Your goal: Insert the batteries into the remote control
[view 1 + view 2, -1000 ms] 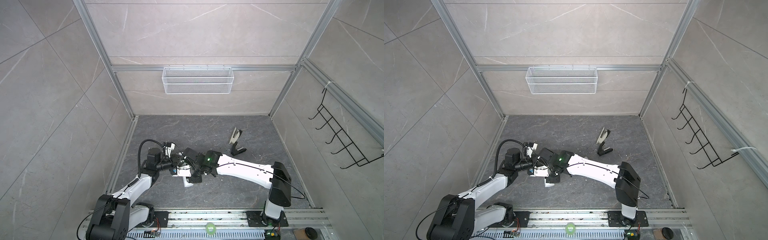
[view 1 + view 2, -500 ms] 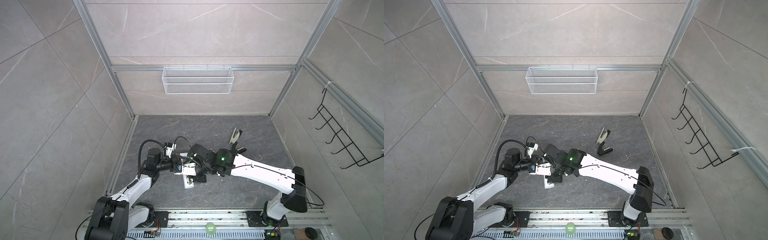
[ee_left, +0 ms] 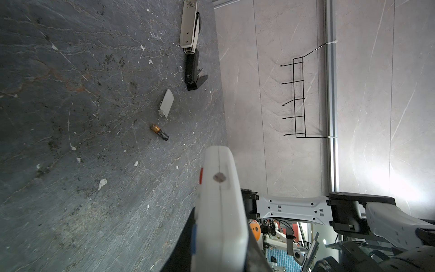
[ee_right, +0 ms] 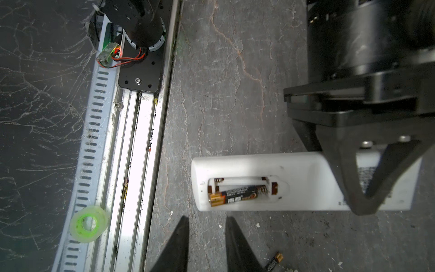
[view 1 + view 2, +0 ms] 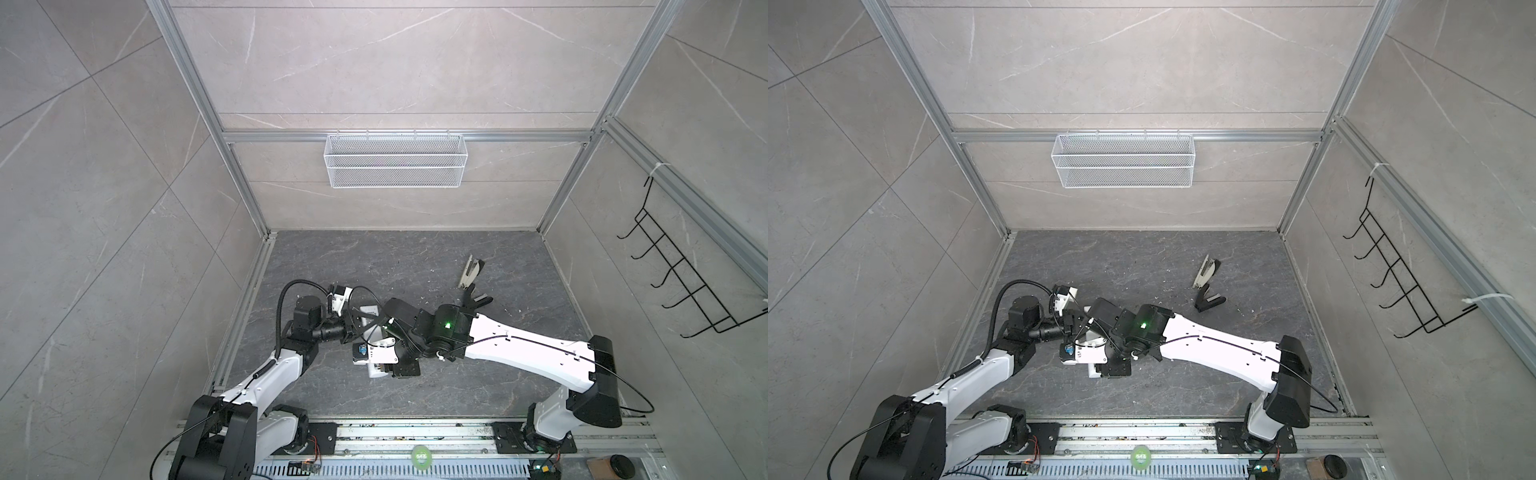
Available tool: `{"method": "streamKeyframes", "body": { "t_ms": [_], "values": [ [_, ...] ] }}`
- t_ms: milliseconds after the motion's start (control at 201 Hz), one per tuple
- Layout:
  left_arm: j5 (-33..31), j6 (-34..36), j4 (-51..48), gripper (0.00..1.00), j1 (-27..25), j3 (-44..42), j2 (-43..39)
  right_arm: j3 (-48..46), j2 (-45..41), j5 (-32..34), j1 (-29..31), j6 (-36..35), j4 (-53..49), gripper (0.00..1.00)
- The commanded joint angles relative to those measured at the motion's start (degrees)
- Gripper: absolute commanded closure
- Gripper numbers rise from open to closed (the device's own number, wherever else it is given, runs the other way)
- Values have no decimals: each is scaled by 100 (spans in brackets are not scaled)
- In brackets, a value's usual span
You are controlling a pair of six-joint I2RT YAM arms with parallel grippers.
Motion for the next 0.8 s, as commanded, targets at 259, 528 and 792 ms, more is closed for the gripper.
{"method": "streamKeyframes", "body": {
  "t_ms": [259, 528, 792],
  "values": [
    [228, -90, 351, 100, -22, 139, -28, 35, 391, 186, 37, -216, -155, 71],
    [228, -98, 357, 100, -21, 151, -39, -17, 483, 416, 37, -226, -48, 73],
    [239, -133, 399, 100, -21, 150, -13, -89, 502, 647, 37, -208, 143, 77]
  ]
}}
